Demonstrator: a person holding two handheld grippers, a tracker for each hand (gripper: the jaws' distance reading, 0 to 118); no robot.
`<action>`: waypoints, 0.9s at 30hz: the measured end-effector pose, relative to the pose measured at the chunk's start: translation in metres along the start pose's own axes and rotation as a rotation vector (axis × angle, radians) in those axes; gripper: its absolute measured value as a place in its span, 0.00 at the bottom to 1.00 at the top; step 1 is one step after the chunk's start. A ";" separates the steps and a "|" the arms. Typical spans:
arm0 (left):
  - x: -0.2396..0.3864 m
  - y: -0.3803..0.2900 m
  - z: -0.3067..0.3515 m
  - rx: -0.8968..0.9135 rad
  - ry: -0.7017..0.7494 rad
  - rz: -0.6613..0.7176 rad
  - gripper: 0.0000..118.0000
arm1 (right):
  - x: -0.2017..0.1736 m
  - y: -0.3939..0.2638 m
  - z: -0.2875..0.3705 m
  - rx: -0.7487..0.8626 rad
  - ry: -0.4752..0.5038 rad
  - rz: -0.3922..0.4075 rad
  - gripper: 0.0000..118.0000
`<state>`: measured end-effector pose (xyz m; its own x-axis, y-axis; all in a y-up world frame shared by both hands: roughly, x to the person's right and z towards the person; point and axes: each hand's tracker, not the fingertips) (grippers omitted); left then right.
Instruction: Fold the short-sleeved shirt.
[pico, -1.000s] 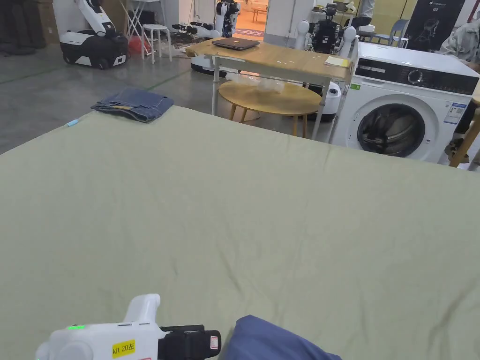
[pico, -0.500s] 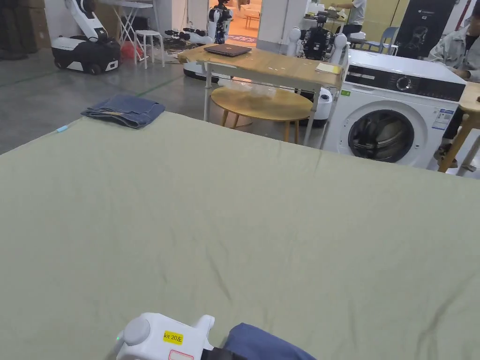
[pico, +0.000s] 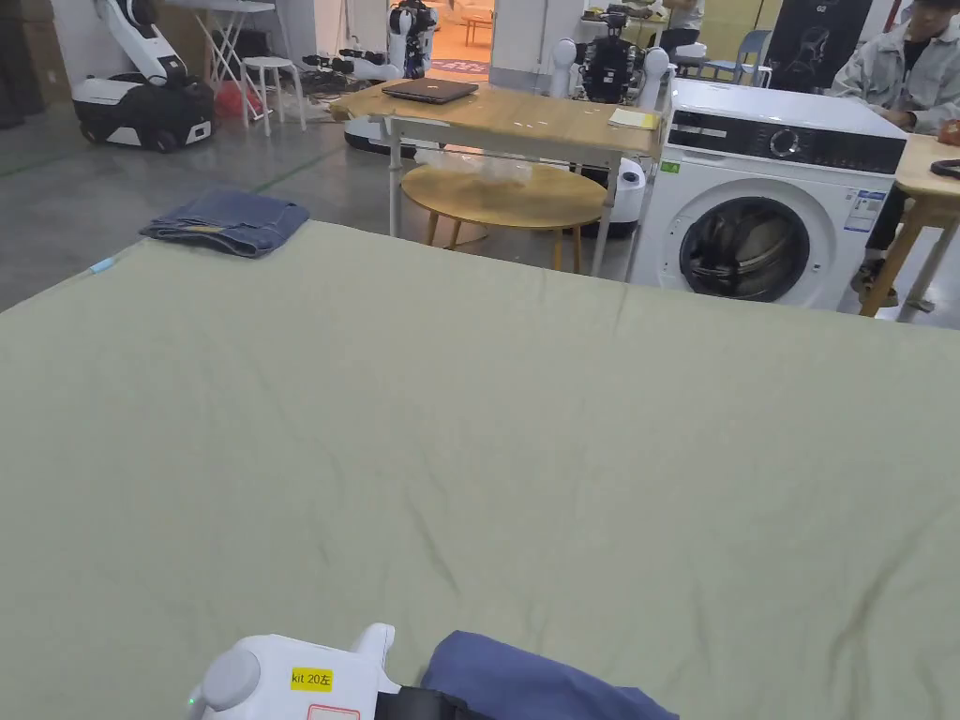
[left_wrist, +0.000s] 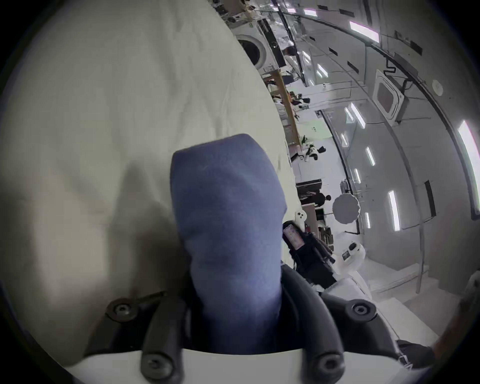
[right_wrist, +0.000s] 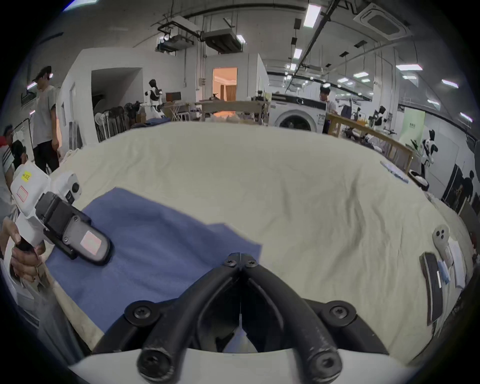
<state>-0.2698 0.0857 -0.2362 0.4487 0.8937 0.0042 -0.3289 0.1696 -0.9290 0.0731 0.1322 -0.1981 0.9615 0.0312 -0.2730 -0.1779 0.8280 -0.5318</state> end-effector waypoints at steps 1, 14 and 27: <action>0.004 0.000 0.011 0.007 0.008 -0.012 0.18 | 0.000 0.006 0.002 0.013 -0.003 0.005 0.00; 0.019 0.036 0.284 0.202 0.341 -0.086 0.18 | 0.016 0.050 -0.007 0.092 -0.022 -0.014 0.00; -0.036 0.086 0.406 0.198 0.800 0.121 0.18 | 0.020 0.043 -0.014 0.058 -0.054 -0.044 0.00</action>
<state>-0.6518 0.2371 -0.1654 0.8310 0.3585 -0.4253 -0.5198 0.2281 -0.8233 0.0814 0.1610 -0.2373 0.9782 0.0230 -0.2062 -0.1244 0.8604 -0.4942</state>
